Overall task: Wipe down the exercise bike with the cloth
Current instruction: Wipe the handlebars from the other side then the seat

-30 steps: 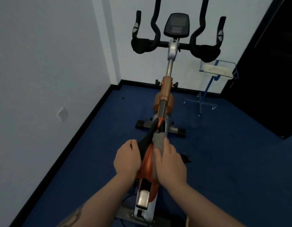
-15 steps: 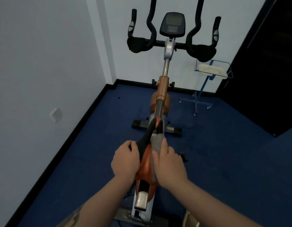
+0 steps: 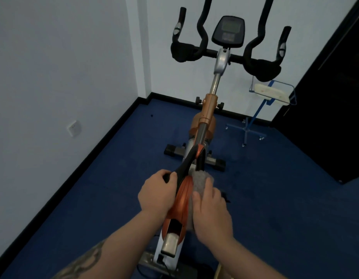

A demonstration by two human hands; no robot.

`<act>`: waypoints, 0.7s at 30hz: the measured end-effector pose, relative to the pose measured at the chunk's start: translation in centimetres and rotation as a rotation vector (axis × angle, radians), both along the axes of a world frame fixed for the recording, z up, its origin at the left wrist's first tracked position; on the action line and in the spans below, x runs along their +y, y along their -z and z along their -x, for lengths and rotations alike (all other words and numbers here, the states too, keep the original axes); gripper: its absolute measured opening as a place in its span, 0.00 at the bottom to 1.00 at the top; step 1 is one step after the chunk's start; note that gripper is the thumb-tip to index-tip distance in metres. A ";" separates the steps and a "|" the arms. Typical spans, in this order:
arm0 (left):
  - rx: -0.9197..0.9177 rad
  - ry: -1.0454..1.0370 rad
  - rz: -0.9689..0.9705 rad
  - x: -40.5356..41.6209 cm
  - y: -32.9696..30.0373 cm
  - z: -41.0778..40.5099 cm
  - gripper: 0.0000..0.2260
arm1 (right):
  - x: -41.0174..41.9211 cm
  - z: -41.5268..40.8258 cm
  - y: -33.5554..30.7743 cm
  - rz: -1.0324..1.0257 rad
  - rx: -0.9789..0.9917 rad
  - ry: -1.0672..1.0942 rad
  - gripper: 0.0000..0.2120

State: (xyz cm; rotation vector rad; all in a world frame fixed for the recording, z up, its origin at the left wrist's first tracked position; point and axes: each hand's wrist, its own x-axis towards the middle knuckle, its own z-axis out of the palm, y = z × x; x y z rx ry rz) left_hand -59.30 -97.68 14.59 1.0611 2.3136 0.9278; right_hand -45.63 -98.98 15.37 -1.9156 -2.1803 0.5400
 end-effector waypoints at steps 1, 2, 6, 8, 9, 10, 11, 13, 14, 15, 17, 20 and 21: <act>0.003 -0.004 0.000 0.0 0.1 0.0 0.11 | 0.8 0.2 -0.1 0.023 0.007 0.015 0.31; 0.005 -0.006 -0.001 0.1 0.1 0.1 0.12 | 2.3 0.7 -0.2 0.073 0.024 0.051 0.29; 0.003 0.000 0.007 0.0 0.2 0.1 0.13 | 7.8 2.5 -1.5 0.335 0.108 0.173 0.25; -0.005 0.002 0.007 -0.1 0.3 0.0 0.14 | 6.6 1.9 -1.4 0.276 0.116 0.133 0.25; -0.006 -0.002 0.007 -0.1 0.3 0.0 0.13 | 5.1 1.2 -1.0 0.201 0.117 0.093 0.26; -0.002 -0.010 0.006 0.0 0.3 0.0 0.13 | 3.2 0.6 -0.6 0.120 0.115 0.047 0.28; 0.005 -0.021 0.008 0.0 0.3 0.0 0.13 | 1.5 -0.1 -0.5 0.069 0.115 0.000 0.31; 0.011 -0.030 0.012 0.1 0.3 -0.1 0.13 | 0.4 -0.5 -0.5 0.034 0.090 -0.042 0.33; 0.009 -0.027 0.014 0.1 0.3 -0.1 0.13 | 1.4 -0.2 -0.5 0.047 0.080 -0.027 0.31; 0.008 -0.020 0.016 0.1 0.2 -0.1 0.13 | 2.9 0.5 -0.5 0.080 0.072 0.006 0.28; 0.005 -0.009 0.020 0.1 0.2 0.0 0.13 | 6.1 2.2 -1.0 0.195 0.053 0.069 0.25; -0.010 -0.001 0.018 -0.1 0.2 0.0 0.14 | 8.5 3.1 -1.4 0.284 0.135 0.135 0.25; -0.014 0.001 0.016 -0.2 0.2 0.0 0.14 | 7.9 2.7 -1.3 0.266 0.141 0.111 0.25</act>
